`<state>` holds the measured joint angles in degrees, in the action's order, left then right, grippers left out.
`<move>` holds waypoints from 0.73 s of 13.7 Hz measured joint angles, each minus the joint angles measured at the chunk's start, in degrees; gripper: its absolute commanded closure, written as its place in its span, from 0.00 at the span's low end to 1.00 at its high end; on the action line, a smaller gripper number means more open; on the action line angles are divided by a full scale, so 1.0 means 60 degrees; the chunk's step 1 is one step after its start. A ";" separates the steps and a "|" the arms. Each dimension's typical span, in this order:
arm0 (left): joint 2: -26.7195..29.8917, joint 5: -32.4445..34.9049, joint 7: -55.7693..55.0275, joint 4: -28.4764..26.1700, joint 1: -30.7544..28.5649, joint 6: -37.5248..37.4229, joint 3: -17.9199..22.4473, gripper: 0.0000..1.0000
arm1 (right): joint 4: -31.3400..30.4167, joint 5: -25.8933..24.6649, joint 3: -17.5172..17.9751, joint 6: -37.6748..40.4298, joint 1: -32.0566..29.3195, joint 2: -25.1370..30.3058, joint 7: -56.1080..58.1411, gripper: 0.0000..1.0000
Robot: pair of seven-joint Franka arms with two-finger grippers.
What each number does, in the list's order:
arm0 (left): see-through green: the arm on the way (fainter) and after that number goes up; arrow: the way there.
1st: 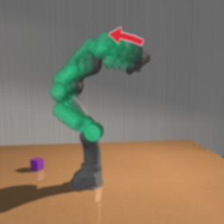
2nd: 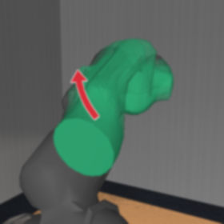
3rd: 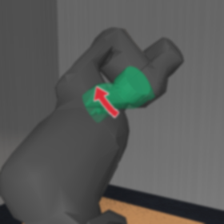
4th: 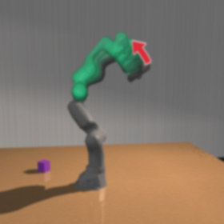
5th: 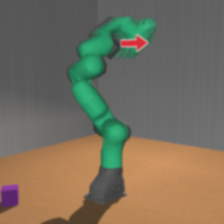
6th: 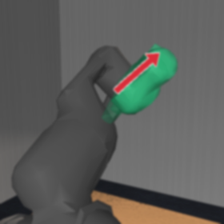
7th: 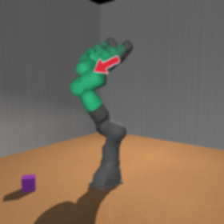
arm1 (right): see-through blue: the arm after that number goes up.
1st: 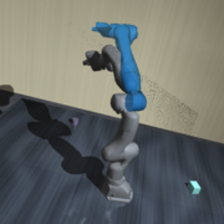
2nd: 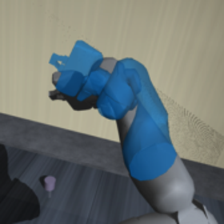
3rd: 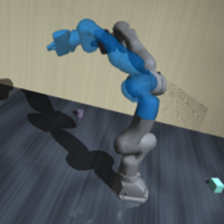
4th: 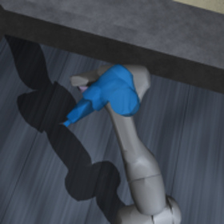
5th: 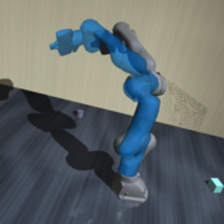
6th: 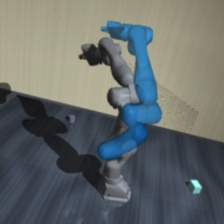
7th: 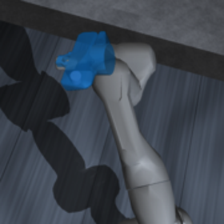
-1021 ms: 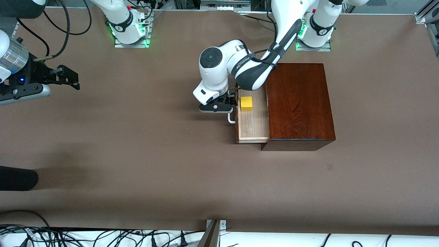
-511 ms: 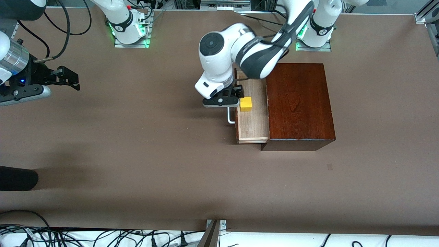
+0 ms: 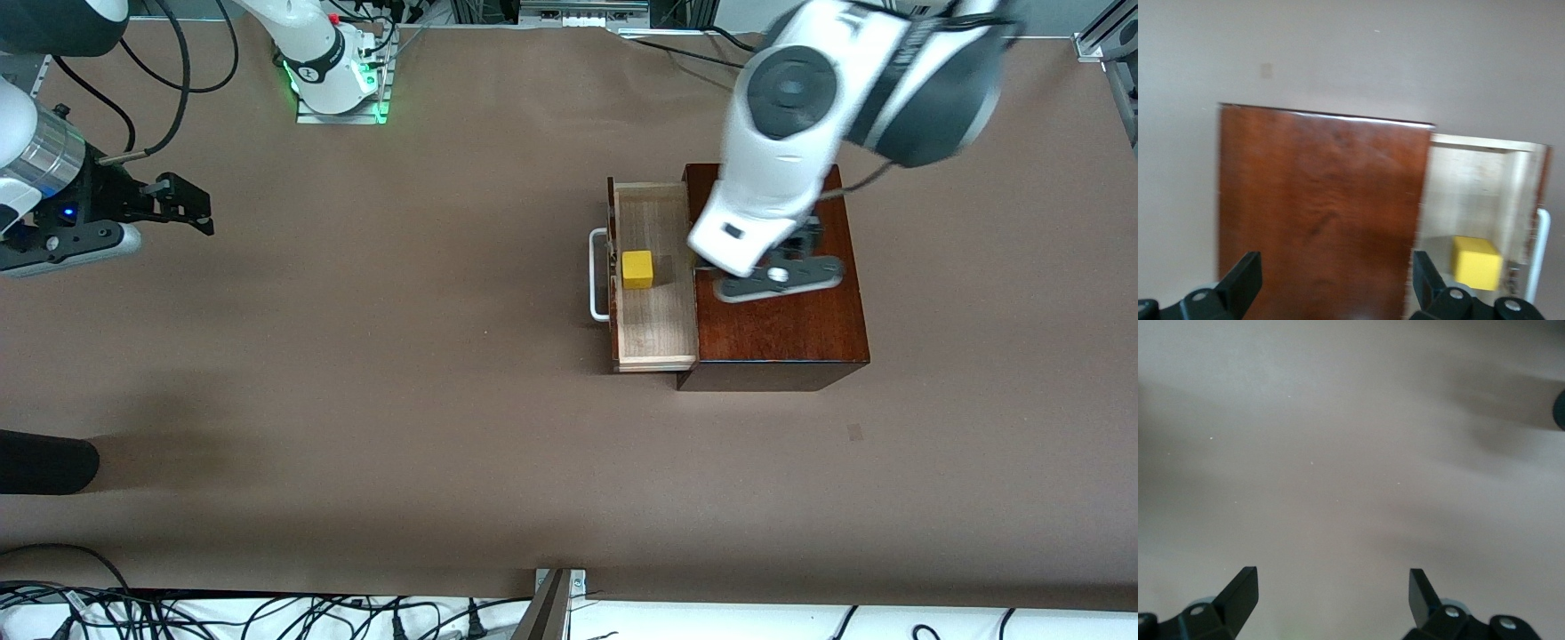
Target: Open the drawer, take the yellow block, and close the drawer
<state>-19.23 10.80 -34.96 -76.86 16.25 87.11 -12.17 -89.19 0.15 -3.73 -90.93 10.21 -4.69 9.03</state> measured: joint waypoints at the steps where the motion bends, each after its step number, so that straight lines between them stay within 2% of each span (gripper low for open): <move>1: 0.0143 -0.0009 0.0609 -0.0001 -0.0372 -0.0211 0.0000 0.00 | 0.0000 0.0005 0.0084 0.0004 0.0195 -0.0002 0.0002 0.00; 4: 0.0490 -0.0123 0.2722 -0.0008 -0.1346 -0.0891 0.0123 0.00 | -0.0006 0.0003 0.0290 0.0040 0.1205 -0.0048 -0.0031 0.00; 7: 0.0769 -0.1155 0.4251 -0.0011 -0.1913 -0.1514 0.0959 0.00 | -0.0023 0.0002 0.0346 0.0057 0.2450 -0.0341 -0.0029 0.00; 10: 0.1125 -0.1411 0.5179 -0.0213 -0.2092 -0.1281 0.1731 0.00 | -0.0028 -0.0151 0.0368 0.0008 0.3821 -0.0907 -0.0033 0.00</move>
<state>-12.48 2.34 -3.89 -78.14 3.70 79.42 -1.78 -89.36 -0.76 -1.52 -90.88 33.14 -10.13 8.83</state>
